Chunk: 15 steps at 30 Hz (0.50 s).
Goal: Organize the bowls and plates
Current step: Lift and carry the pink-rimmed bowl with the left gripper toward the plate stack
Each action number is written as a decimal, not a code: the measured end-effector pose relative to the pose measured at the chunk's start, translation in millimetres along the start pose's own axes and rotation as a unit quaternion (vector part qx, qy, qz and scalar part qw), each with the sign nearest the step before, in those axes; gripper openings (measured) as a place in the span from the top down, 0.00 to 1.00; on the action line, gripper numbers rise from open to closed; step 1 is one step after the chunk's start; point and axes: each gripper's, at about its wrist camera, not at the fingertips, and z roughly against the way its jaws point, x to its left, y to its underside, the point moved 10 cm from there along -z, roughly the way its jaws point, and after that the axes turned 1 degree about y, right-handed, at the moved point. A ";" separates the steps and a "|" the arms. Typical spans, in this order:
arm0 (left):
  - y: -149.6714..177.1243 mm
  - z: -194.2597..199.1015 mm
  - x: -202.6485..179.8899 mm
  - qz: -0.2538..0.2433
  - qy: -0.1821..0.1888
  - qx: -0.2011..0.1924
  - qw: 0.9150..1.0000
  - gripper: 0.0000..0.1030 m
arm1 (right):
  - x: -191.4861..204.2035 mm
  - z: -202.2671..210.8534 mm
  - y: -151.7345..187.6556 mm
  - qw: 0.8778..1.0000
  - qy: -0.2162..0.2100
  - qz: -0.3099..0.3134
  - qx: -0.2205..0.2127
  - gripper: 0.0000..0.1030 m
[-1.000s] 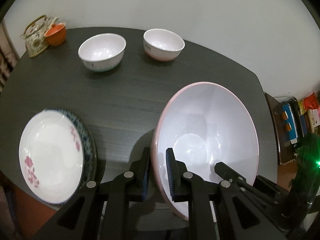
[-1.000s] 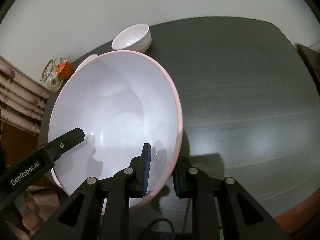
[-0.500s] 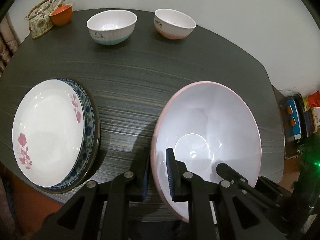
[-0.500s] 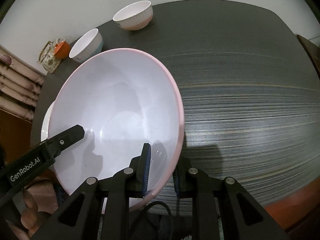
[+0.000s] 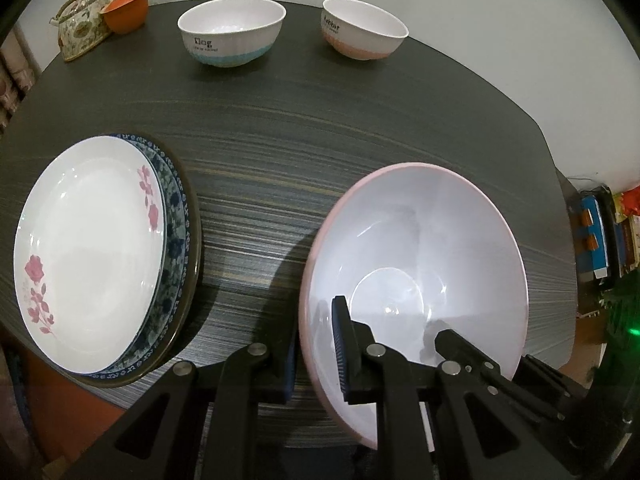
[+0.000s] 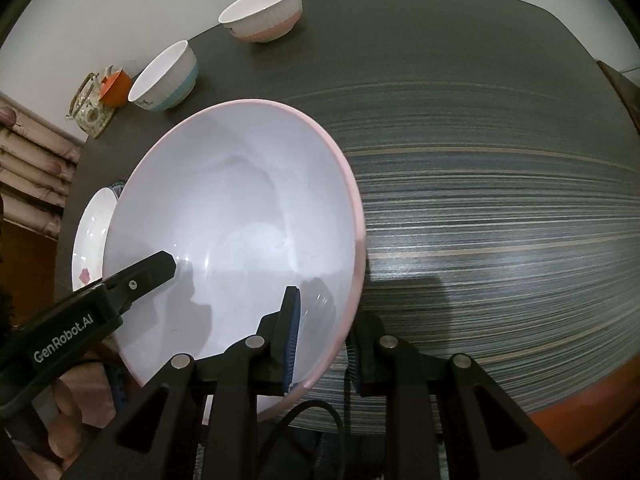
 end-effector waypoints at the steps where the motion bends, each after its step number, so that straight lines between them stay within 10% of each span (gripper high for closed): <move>1: -0.3 -1.9 1.2 0.001 -0.001 0.002 1.000 0.85 | 0.3 -1.1 0.8 1.000 0.000 0.001 0.002 0.79; 15: 0.5 2.6 14.6 0.018 -0.005 -0.001 1.000 0.84 | 1.5 -3.2 3.6 1.000 -0.012 -0.008 0.006 0.72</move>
